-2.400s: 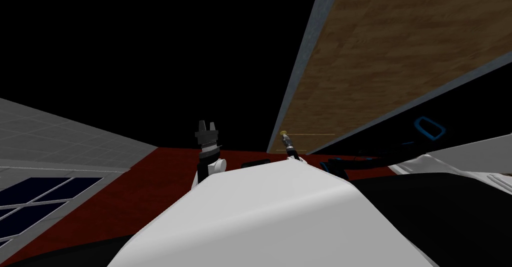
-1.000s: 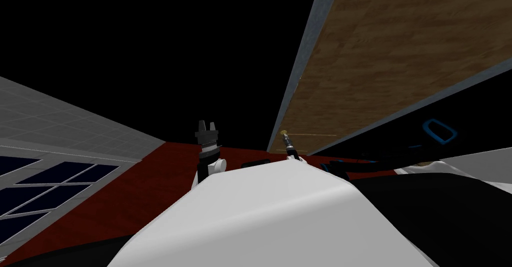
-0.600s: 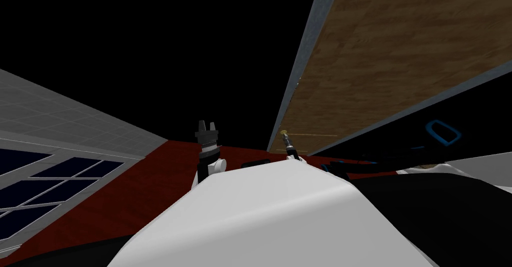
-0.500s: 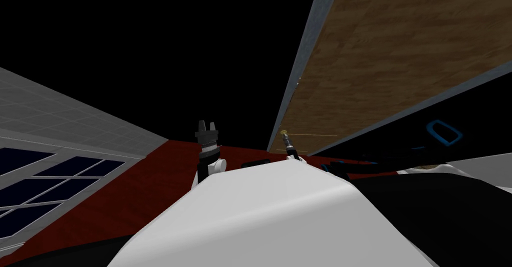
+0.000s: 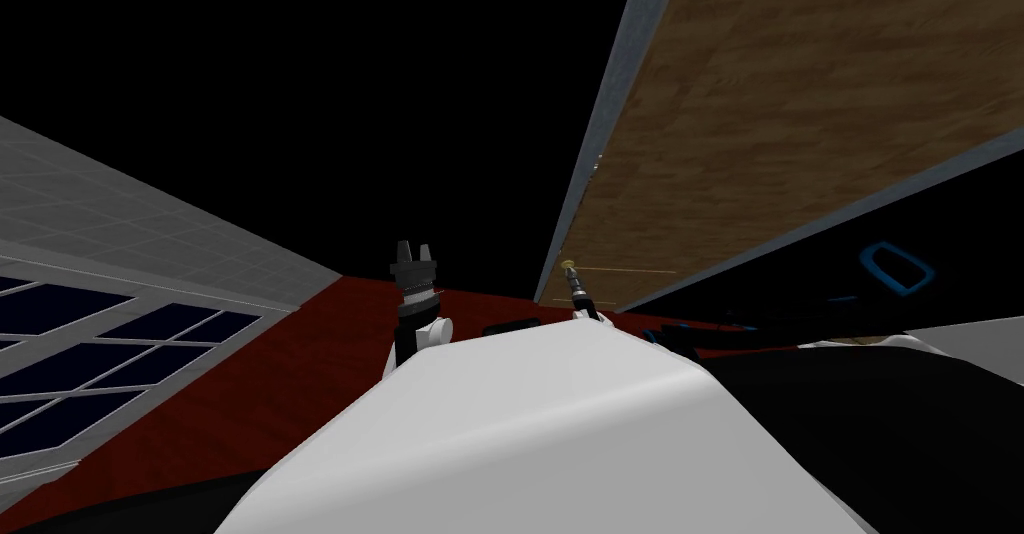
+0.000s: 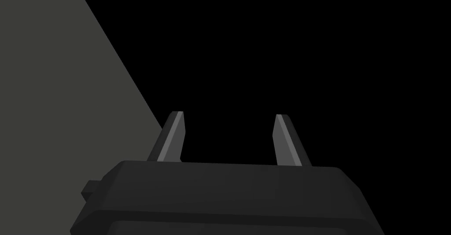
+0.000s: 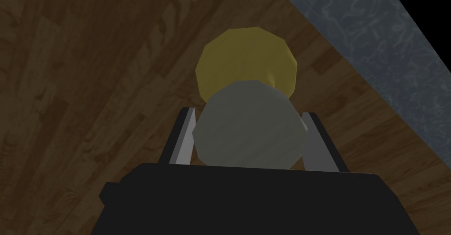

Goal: Pull the door open

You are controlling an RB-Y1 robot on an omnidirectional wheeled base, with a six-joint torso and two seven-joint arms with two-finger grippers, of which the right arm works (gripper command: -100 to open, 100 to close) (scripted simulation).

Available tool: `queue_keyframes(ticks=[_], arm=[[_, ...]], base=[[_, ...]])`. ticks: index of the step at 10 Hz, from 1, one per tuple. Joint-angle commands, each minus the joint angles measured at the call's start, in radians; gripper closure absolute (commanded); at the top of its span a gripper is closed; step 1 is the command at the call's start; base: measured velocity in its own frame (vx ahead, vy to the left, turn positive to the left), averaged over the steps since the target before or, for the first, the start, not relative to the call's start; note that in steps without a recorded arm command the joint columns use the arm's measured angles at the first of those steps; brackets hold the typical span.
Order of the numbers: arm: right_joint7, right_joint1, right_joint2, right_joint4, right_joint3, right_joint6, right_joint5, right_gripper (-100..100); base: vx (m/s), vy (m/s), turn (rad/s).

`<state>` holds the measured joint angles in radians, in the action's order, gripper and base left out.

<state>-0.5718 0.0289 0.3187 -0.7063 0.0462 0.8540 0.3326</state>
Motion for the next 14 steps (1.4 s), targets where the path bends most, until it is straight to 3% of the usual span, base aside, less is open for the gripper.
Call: queue_keyframes(ticks=[1,14], arm=[[0.033,0.000,-0.003,0.001,0.000,0.000,0.001,100],[0.357,-0.024,-0.010,0.028,-0.019,0.000,0.008,100]], base=[[-0.021,-0.008,0.024],[-0.035,-0.011,0.040]])
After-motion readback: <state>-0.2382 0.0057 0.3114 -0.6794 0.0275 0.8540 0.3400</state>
